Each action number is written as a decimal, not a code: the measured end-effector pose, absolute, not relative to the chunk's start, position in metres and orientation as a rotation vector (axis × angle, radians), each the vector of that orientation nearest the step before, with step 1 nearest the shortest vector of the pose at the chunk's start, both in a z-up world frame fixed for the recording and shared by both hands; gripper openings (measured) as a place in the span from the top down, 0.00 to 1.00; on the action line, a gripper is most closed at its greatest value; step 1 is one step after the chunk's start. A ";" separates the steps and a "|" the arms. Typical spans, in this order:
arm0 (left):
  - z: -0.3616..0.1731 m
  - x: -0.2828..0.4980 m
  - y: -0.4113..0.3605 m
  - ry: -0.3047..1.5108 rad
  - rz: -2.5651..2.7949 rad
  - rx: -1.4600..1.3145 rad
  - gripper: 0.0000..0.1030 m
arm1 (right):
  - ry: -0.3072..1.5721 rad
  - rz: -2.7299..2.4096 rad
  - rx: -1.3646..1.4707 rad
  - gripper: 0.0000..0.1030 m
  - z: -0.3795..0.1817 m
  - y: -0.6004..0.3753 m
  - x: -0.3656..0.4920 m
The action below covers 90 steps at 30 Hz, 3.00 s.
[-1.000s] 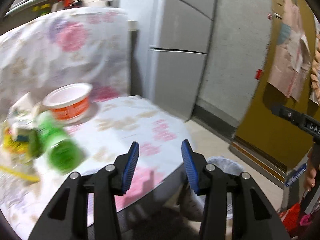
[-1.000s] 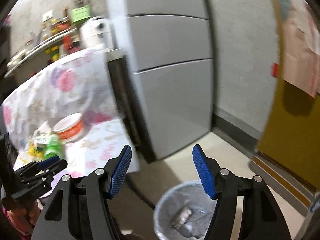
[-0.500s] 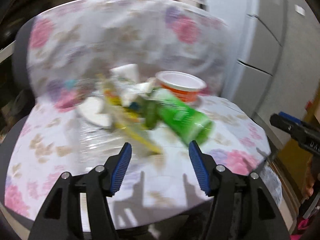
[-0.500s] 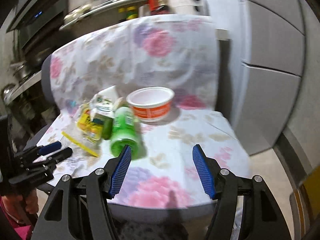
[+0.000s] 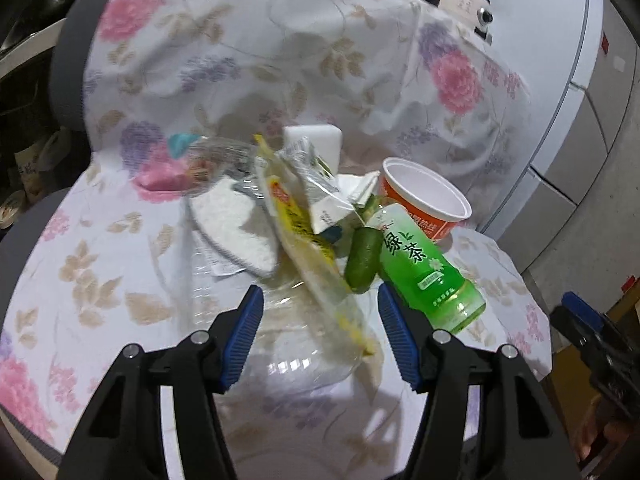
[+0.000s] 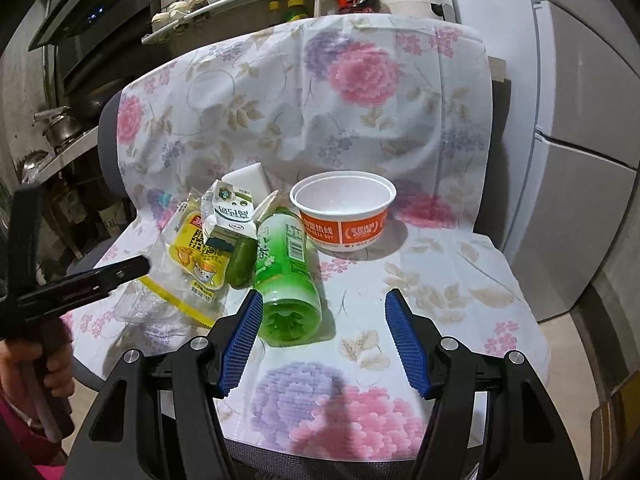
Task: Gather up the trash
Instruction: 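Return to the chair and grasp the clear plastic bag with the left gripper, then grasp the milk carton with the right gripper while the left holds the bag, then carry the bag and carton to the bin and release both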
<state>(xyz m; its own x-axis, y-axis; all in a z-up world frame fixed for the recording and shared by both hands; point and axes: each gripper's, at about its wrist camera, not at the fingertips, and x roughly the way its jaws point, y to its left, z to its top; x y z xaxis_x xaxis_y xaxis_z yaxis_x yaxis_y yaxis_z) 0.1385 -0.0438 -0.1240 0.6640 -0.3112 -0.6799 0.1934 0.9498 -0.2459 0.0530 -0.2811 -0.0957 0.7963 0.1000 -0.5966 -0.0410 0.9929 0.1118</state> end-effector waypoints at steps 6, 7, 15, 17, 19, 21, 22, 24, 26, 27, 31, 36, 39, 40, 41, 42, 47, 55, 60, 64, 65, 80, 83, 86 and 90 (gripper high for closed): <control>-0.144 0.175 -0.061 0.871 -0.234 -0.143 0.65 | 0.648 0.060 0.092 0.37 -0.100 -0.289 0.048; -0.146 0.180 -0.061 0.880 -0.221 -0.153 0.70 | 0.648 0.060 0.093 0.37 -0.100 -0.290 0.047; -0.119 0.167 -0.054 0.788 -0.250 -0.189 0.98 | 0.644 0.059 0.092 0.37 -0.099 -0.290 0.044; -0.106 0.156 -0.050 0.754 -0.264 -0.191 0.98 | 0.643 0.063 0.088 0.37 -0.098 -0.287 0.044; -0.095 0.144 -0.044 0.724 -0.277 -0.193 0.98 | 0.642 0.068 0.079 0.37 -0.096 -0.283 0.043; -0.083 0.130 -0.035 0.692 -0.287 -0.199 0.98 | 0.641 0.073 0.069 0.37 -0.093 -0.279 0.044; -0.079 0.126 -0.031 0.681 -0.290 -0.201 0.98 | 0.641 0.078 0.063 0.37 -0.092 -0.276 0.045; -0.071 0.116 -0.022 0.663 -0.294 -0.203 0.98 | 0.642 0.087 0.054 0.32 -0.091 -0.270 0.049; -0.069 0.113 -0.013 0.661 -0.296 -0.210 0.98 | 0.648 0.101 0.044 0.26 -0.093 -0.263 0.056; -0.069 0.112 -0.009 0.663 -0.295 -0.211 0.98 | 0.653 0.112 0.038 0.21 -0.094 -0.258 0.061; -0.076 0.111 0.008 0.667 -0.294 -0.244 0.98 | 0.681 0.140 0.014 0.20 -0.102 -0.243 0.083; -0.080 0.114 0.022 0.655 -0.275 -0.266 0.98 | 0.703 0.174 -0.026 0.20 -0.109 -0.218 0.119; -0.079 0.119 0.031 0.640 -0.249 -0.271 0.98 | 0.684 0.209 -0.065 0.20 -0.106 -0.193 0.139; -0.079 0.121 0.033 0.635 -0.241 -0.268 0.98 | 0.682 0.214 -0.074 0.20 -0.106 -0.187 0.145; -0.078 0.123 0.036 0.630 -0.232 -0.265 0.98 | 0.684 0.220 -0.081 0.20 -0.107 -0.179 0.153; -0.079 0.126 0.039 0.627 -0.226 -0.264 0.98 | 0.686 0.226 -0.087 0.22 -0.107 -0.172 0.161; -0.082 0.140 0.057 0.621 -0.195 -0.274 0.98 | 0.701 0.205 -0.124 0.29 -0.117 -0.139 0.199; -0.101 0.153 0.069 0.655 -0.193 -0.294 0.98 | 0.764 0.103 -0.176 0.42 -0.142 -0.117 0.242; -0.105 0.152 0.072 0.661 -0.197 -0.299 0.98 | 0.778 0.076 -0.215 0.53 -0.154 -0.114 0.246; -0.101 0.149 0.072 0.651 -0.195 -0.300 0.98 | 0.715 0.095 -0.227 0.62 -0.143 -0.114 0.236; -0.098 0.147 0.071 0.646 -0.194 -0.298 0.98 | 0.696 0.108 -0.217 0.62 -0.137 -0.115 0.233; -0.053 0.081 0.003 0.568 -0.376 -0.230 0.98 | 0.534 0.122 0.016 0.62 -0.045 -0.200 0.098; -0.055 0.067 -0.024 0.577 -0.439 -0.205 0.98 | 0.538 0.090 0.049 0.62 -0.050 -0.227 0.070; -0.058 0.052 -0.052 0.579 -0.511 -0.174 0.98 | 0.541 0.051 0.072 0.62 -0.055 -0.249 0.044; -0.063 0.033 -0.091 0.578 -0.622 -0.131 0.98 | 0.543 -0.025 0.116 0.62 -0.060 -0.286 0.001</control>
